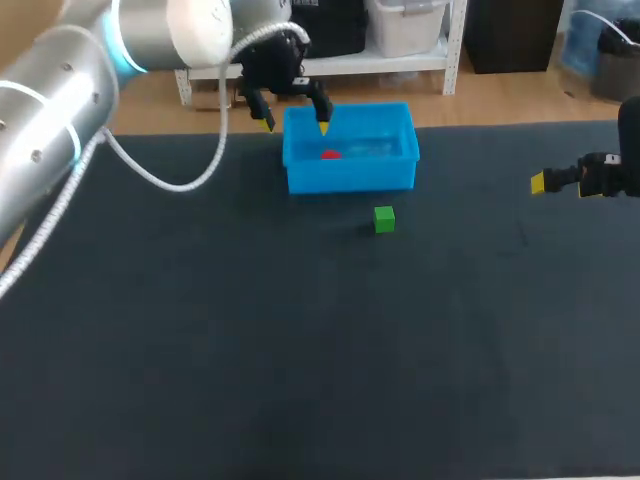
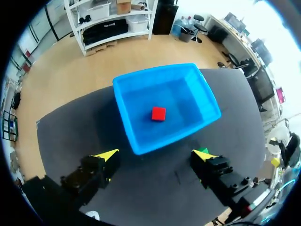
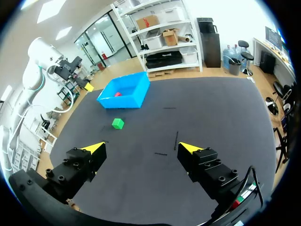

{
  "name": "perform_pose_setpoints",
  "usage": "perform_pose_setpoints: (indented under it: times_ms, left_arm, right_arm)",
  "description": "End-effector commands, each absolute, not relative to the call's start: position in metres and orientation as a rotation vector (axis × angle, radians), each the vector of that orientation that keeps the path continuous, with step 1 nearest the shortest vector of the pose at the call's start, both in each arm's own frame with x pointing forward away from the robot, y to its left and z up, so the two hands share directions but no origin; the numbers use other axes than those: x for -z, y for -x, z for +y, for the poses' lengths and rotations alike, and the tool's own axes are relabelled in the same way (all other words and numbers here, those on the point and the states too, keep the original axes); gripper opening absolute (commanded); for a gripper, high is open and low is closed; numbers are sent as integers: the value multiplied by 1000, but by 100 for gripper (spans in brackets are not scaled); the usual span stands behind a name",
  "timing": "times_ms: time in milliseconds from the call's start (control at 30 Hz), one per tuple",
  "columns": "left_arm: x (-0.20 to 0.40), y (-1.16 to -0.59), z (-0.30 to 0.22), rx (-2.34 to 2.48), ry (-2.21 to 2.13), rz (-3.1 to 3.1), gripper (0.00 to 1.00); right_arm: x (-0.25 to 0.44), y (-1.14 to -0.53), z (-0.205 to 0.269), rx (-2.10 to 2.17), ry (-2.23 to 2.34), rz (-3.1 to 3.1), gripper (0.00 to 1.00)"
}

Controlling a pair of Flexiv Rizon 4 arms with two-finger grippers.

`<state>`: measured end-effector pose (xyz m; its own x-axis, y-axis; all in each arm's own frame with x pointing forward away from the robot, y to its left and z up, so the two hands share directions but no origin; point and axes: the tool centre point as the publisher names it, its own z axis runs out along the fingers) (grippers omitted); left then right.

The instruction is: Use the left arm to pick the red cube and place it into the blue plastic box first, then use the right arm to grasp the green cube and put it into the same blue plastic box after the first action is fully finished.

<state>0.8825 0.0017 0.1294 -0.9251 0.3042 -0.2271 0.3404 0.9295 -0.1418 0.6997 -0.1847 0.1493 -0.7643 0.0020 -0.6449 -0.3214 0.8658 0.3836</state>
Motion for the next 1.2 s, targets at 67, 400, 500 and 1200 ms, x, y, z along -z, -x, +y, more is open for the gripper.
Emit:
perform_pose_setpoints:
  times_ms: [67,400,500,1200]
  left_arm:
    - [-144,-822,27,293,-453,2692,100]
    - [-141,-766,57,324,-439,2564,100]
    - [-139,-751,65,347,-426,2537,100]
    - [-138,-695,113,319,-307,2376,100]
  right_arm:
    - [-150,-700,-185,-638,232,2371,100]
    - [-150,-700,-185,-638,232,2371,100]
    - [-150,-700,-185,-638,232,2371,100]
    - [-150,-700,-185,-638,232,2371,100]
